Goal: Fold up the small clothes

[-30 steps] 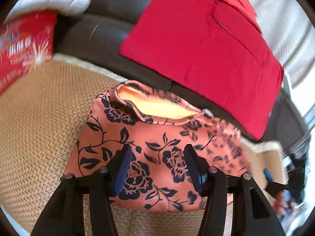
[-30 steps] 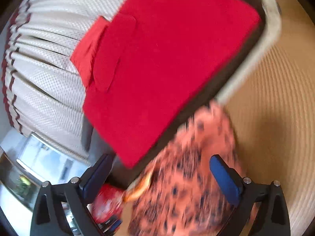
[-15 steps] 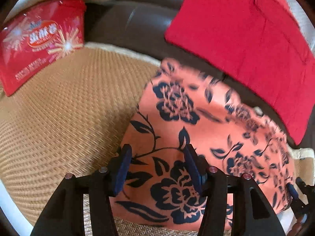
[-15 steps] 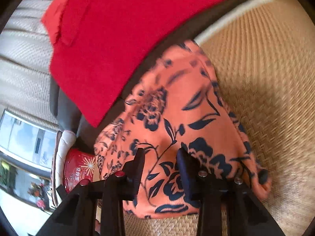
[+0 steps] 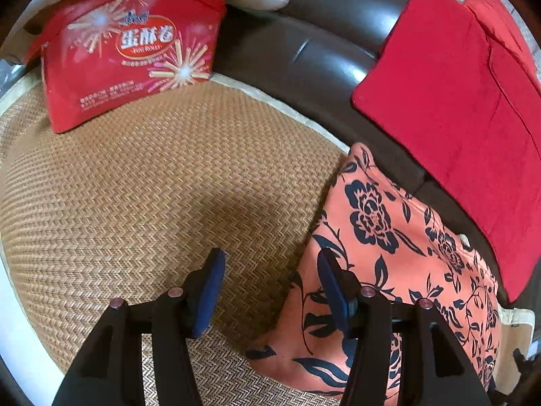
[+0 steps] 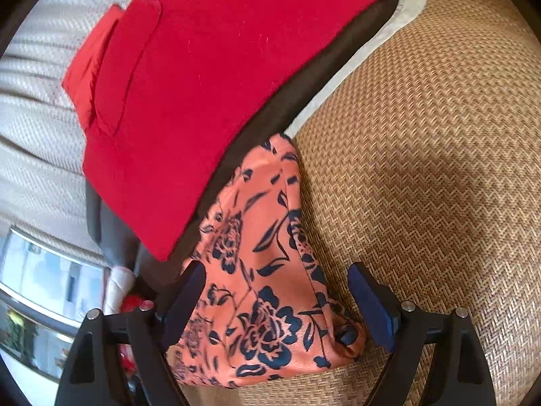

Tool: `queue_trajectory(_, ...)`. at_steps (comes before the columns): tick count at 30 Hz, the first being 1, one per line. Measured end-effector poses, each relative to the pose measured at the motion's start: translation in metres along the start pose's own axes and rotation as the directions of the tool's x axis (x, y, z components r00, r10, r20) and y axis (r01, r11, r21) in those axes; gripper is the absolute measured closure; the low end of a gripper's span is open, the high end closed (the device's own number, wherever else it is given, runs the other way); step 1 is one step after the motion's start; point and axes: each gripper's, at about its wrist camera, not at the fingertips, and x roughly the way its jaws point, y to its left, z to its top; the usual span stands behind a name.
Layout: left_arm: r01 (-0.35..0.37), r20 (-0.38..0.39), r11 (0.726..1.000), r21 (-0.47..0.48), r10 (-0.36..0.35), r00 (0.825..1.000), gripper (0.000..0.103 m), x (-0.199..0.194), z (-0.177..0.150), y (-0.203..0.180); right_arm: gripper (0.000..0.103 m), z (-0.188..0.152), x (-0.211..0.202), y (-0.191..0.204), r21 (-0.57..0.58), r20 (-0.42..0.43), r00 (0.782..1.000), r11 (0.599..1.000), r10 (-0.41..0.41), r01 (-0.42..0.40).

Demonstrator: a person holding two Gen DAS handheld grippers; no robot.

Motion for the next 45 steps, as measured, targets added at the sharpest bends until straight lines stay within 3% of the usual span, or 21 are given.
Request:
queue_trajectory(4,0.035,0.021,0.995,0.097,-0.037,0.999,0.045,0.000,-0.006,-0.023,0.022,-0.002,0.026,-0.003,-0.018,-0.054,0.998,1.000,-0.019,0.018)
queue_trajectory(7,0.044,0.081,0.968,0.248,-0.066,0.994,0.045,-0.007,-0.014,-0.054,0.041,-0.011,0.044,0.009,-0.095,-0.094,0.995,0.995,-0.031,0.022)
queue_trajectory(9,0.016,0.088,0.945,0.327,-0.047,0.995,0.045,-0.002,-0.021,-0.072,0.065,-0.020,0.047,0.019,-0.178,-0.078,0.990,0.979,-0.116,0.100)
queue_trajectory(12,-0.019,0.016,0.940,0.341,0.015,1.000,0.045,0.020,-0.026,-0.075,0.074,-0.029,0.043,0.028,-0.228,-0.044,0.987,0.964,-0.153,0.139)
queue_trajectory(14,-0.018,-0.020,0.939,0.343,0.027,0.999,0.044,0.029,-0.030,-0.072,0.076,-0.037,0.033,0.032,-0.249,-0.019,0.985,0.955,-0.171,0.162)
queue_trajectory(18,-0.051,-0.002,0.892,0.449,0.058,0.998,0.043,0.023,-0.044,-0.078,0.080,-0.057,0.004,0.039,-0.302,0.034,0.979,0.932,-0.202,0.203)
queue_trajectory(23,-0.056,-0.014,0.844,0.533,0.075,0.997,0.043,0.008,-0.076,-0.084,0.084,-0.074,-0.028,0.012,-0.280,0.046,0.963,0.922,-0.265,0.267)
queue_trajectory(25,-0.063,-0.012,0.843,0.535,0.082,0.997,0.045,0.003,-0.082,-0.083,0.084,-0.071,-0.037,0.001,-0.241,0.056,0.959,0.928,-0.277,0.282)
queue_trajectory(28,-0.057,-0.019,0.865,0.499,0.077,0.997,0.045,-0.006,-0.082,-0.081,0.080,-0.054,-0.053,0.001,-0.223,0.188,0.903,0.879,-0.386,0.422)
queue_trajectory(29,-0.048,-0.017,0.874,0.484,0.064,0.998,0.045,-0.013,-0.079,-0.080,0.080,-0.048,-0.064,0.002,-0.171,0.244,0.884,0.880,-0.399,0.444)
queue_trajectory(32,-0.056,0.068,0.876,0.479,0.026,0.997,0.044,-0.033,-0.075,-0.082,0.080,-0.042,-0.094,0.015,-0.137,0.370,0.876,0.914,-0.310,0.382)
queue_trajectory(33,-0.075,0.106,0.874,0.480,0.027,0.994,0.040,-0.040,-0.075,-0.084,0.080,-0.045,-0.096,0.024,-0.170,0.387,0.881,0.918,-0.272,0.358)
queue_trajectory(35,-0.097,0.172,0.863,0.496,0.012,0.985,0.033,-0.052,-0.078,-0.094,0.080,-0.058,-0.085,0.047,-0.255,0.354,0.920,0.929,-0.169,0.269)
queue_trajectory(37,-0.127,0.216,0.842,0.524,0.013,0.976,0.031,-0.058,-0.084,-0.105,0.080,-0.073,-0.054,0.077,-0.358,0.248,0.963,0.914,-0.103,0.190)
queue_trajectory(38,-0.139,0.233,0.827,0.545,0.010,0.972,0.031,-0.060,-0.087,-0.112,0.080,-0.081,-0.039,0.090,-0.401,0.206,0.974,0.899,-0.097,0.174)
queue_trajectory(41,-0.140,0.248,0.806,0.575,-0.008,0.969,0.030,-0.063,-0.092,-0.121,0.080,-0.099,-0.001,0.120,-0.480,0.130,0.988,0.867,-0.078,0.132)
queue_trajectory(45,-0.130,0.245,0.814,0.567,-0.016,0.969,0.030,-0.062,-0.090,-0.122,0.080,-0.099,0.037,0.126,-0.486,0.071,0.992,0.865,-0.104,0.125)
